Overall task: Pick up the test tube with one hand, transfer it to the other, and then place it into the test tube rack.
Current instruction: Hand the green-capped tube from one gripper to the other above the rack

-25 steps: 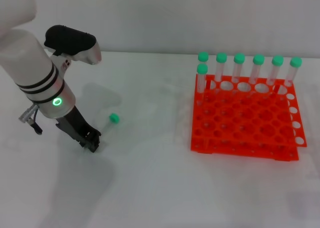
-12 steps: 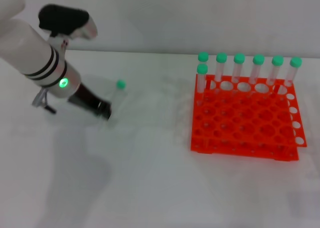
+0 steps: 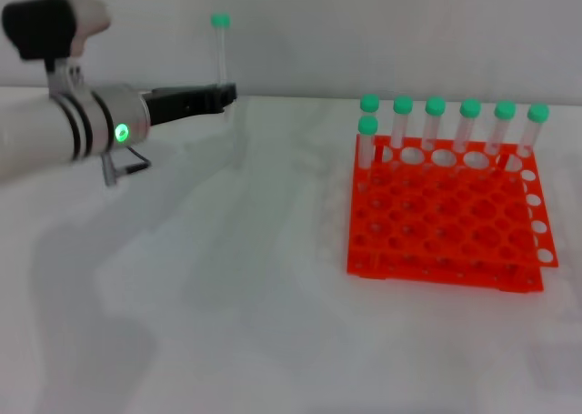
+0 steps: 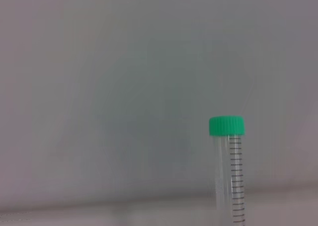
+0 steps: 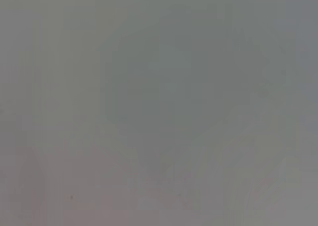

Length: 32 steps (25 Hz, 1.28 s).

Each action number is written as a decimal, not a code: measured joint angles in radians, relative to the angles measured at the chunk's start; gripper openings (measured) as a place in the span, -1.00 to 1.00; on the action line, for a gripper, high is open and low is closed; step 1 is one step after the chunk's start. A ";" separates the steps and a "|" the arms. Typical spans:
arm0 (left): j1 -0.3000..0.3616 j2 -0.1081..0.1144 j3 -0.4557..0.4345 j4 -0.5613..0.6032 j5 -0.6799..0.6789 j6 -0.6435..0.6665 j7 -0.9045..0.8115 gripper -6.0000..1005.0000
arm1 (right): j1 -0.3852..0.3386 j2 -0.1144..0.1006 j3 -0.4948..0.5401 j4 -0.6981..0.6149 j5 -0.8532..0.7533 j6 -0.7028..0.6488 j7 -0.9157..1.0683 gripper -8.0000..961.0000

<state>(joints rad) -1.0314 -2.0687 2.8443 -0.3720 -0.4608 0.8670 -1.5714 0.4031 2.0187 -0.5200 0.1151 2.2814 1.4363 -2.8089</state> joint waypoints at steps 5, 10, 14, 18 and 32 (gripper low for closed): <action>0.187 -0.008 0.000 0.225 -0.517 0.153 0.548 -0.61 | 0.001 0.000 0.009 0.000 0.002 -0.004 0.000 0.82; 0.322 -0.017 0.000 0.498 -0.611 0.300 0.939 -0.61 | 0.004 0.000 0.016 -0.002 0.003 -0.010 0.020 0.81; 0.356 -0.025 0.000 0.656 -0.474 0.297 1.114 -0.61 | -0.009 -0.004 -0.018 -0.053 -0.018 0.011 0.188 0.81; 0.340 -0.028 0.000 0.721 -0.324 0.261 1.156 -0.61 | -0.073 -0.020 -0.103 -0.239 -0.099 0.022 0.467 0.81; 0.258 -0.023 0.000 0.731 -0.150 0.088 1.125 -0.61 | -0.037 -0.170 -0.178 -0.488 -0.562 0.249 0.871 0.81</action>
<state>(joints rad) -0.7737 -2.0913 2.8441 0.3586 -0.6107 0.9554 -0.4465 0.3660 1.8486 -0.6982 -0.3732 1.7190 1.6853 -1.9382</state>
